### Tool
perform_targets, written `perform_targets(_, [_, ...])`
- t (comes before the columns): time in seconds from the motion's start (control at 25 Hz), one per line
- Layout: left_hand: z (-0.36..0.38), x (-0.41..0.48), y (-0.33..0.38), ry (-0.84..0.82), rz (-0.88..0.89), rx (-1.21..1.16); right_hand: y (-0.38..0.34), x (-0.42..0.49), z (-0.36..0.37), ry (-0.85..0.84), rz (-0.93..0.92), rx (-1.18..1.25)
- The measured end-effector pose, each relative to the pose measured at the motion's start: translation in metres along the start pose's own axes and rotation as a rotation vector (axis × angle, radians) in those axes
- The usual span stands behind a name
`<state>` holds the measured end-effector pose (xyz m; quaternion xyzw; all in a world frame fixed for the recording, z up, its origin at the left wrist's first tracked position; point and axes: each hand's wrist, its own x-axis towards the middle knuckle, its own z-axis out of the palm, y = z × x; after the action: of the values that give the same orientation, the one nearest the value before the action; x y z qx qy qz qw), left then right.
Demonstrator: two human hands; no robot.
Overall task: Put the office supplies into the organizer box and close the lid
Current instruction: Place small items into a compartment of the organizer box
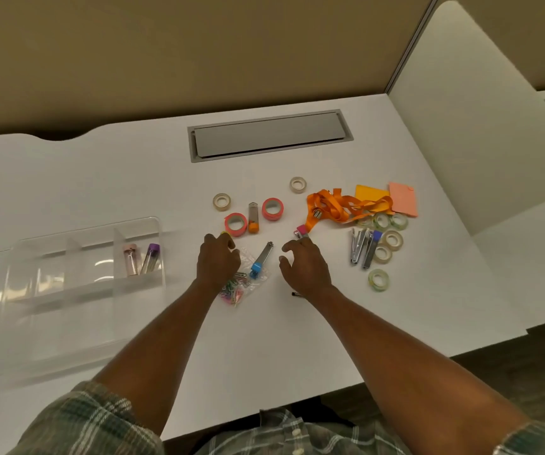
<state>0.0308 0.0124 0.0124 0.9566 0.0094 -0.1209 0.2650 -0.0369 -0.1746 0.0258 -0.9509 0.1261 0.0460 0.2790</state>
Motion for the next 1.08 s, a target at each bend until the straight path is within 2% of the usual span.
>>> perform_targets(0.12, [-0.003, -0.008, 0.012, 0.102, -0.037, -0.121, -0.009, 0.023, -0.002, -0.031, -0.053, -0.01])
perform_targets(0.32, [-0.017, -0.022, 0.017, 0.131, -0.126, -0.327, -0.041, 0.066, 0.009, -0.168, -0.091, -0.018])
perform_targets(0.56, [-0.028, -0.036, 0.004, 0.136, -0.228, -0.494, -0.056, 0.091, 0.032, -0.265, -0.099, -0.196])
perform_targets(0.84, [-0.044, -0.042, -0.011, 0.175, -0.236, -0.583, -0.048, 0.093, 0.039, -0.147, -0.057, -0.167])
perform_targets(1.08, [-0.07, -0.039, -0.035, 0.363, -0.225, -0.584, -0.078, 0.09, 0.022, 0.043, 0.032, 0.233])
